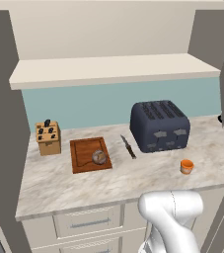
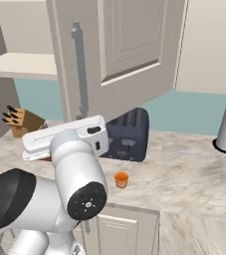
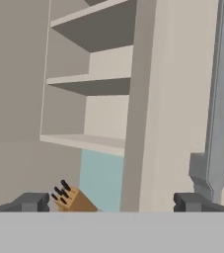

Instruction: Pick the bread, place it on the cutting board, pick the jam, place it on the counter, and close the cabinet.

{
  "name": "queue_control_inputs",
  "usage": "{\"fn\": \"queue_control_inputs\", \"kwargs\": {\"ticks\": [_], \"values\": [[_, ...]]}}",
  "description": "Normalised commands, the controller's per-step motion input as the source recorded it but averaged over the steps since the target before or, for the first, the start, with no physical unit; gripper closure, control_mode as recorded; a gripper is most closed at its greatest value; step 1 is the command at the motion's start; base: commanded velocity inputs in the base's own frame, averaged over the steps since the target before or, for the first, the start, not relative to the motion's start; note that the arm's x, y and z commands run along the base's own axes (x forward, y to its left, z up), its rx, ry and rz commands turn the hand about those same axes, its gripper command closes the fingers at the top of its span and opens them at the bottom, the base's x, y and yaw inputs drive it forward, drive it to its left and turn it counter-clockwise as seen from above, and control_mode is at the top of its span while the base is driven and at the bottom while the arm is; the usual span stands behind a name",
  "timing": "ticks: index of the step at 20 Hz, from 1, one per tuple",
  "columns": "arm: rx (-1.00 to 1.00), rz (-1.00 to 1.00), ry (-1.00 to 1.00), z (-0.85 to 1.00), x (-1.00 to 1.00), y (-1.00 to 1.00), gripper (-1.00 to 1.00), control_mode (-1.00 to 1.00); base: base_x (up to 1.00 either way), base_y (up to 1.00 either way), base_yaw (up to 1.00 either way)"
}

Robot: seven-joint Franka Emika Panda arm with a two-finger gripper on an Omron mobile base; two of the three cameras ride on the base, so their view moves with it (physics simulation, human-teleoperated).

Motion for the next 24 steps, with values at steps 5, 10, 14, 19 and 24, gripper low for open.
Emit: {"fn": "queue_control_inputs", "kwargs": {"ticks": [5, 10, 14, 19, 24], "values": [[0.00, 0.00, 0.00, 0.00, 0.10, 0.24, -1.00, -1.00, 0.00, 0.00, 0.00], [0.00, 0.00, 0.00, 0.00, 0.09, 0.20, -1.00, -1.00, 0.00, 0.00, 0.00], [0.00, 0.00, 0.00, 0.00, 0.07, 0.17, -1.00, -1.00, 0.00, 0.00, 0.00], [0.00, 0.00, -0.01, 0.00, 0.06, 0.16, -1.00, -1.00, 0.00, 0.00, 0.00], [0.00, 0.01, -0.03, -0.02, 0.05, 0.12, -1.00, -1.00, 0.00, 0.00, 0.00]]}}
